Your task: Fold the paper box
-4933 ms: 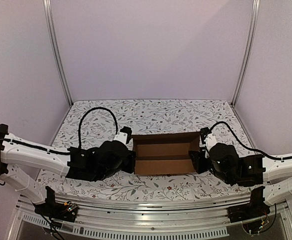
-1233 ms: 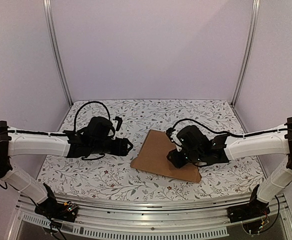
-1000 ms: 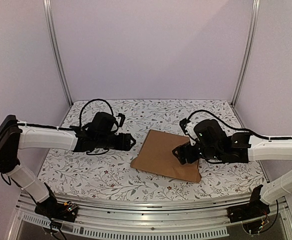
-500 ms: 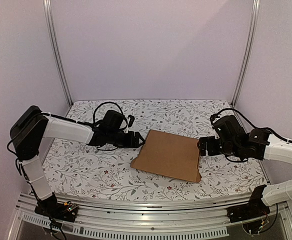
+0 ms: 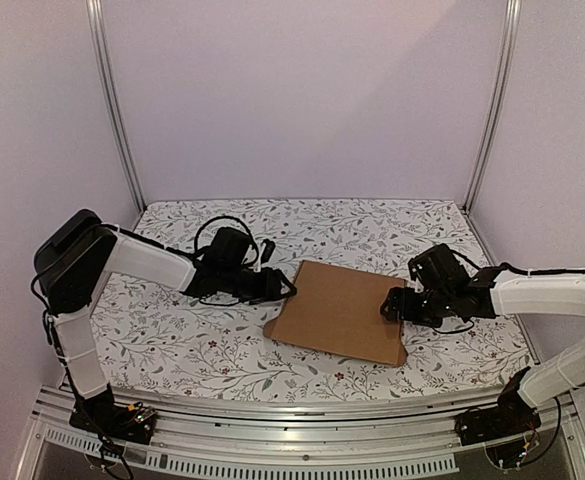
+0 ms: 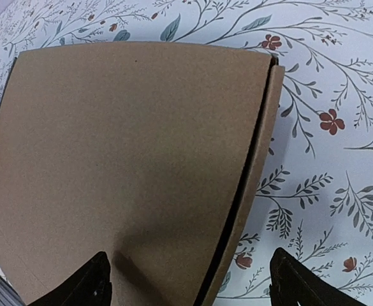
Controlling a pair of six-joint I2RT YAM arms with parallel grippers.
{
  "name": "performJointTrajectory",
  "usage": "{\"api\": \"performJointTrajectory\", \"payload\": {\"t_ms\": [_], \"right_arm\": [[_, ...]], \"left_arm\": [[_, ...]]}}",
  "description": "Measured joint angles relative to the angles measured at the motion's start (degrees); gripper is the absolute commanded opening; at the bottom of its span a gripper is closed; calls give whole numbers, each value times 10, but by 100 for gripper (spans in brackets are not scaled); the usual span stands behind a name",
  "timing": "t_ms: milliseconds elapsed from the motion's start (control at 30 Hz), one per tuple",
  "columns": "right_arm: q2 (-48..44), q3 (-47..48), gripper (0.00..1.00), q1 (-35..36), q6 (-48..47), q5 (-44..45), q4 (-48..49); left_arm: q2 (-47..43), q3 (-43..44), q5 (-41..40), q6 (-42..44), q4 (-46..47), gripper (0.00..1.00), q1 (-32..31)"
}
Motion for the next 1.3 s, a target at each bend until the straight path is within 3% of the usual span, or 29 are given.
{"api": "performJointTrajectory", "payload": {"t_ms": [567,967,1300], "right_arm": [[45,-60,54,-33,86,-88,178],[50,-83,2,-37,95,-124,266],[60,-83,0,-37,91,-138,293]], "left_arm": [[-47,-97,23,-39,68,51,-8],[-109,-134,-5,-37,15,52,-8],[-170,-135,-8,-31,-29,66,-5]]}}
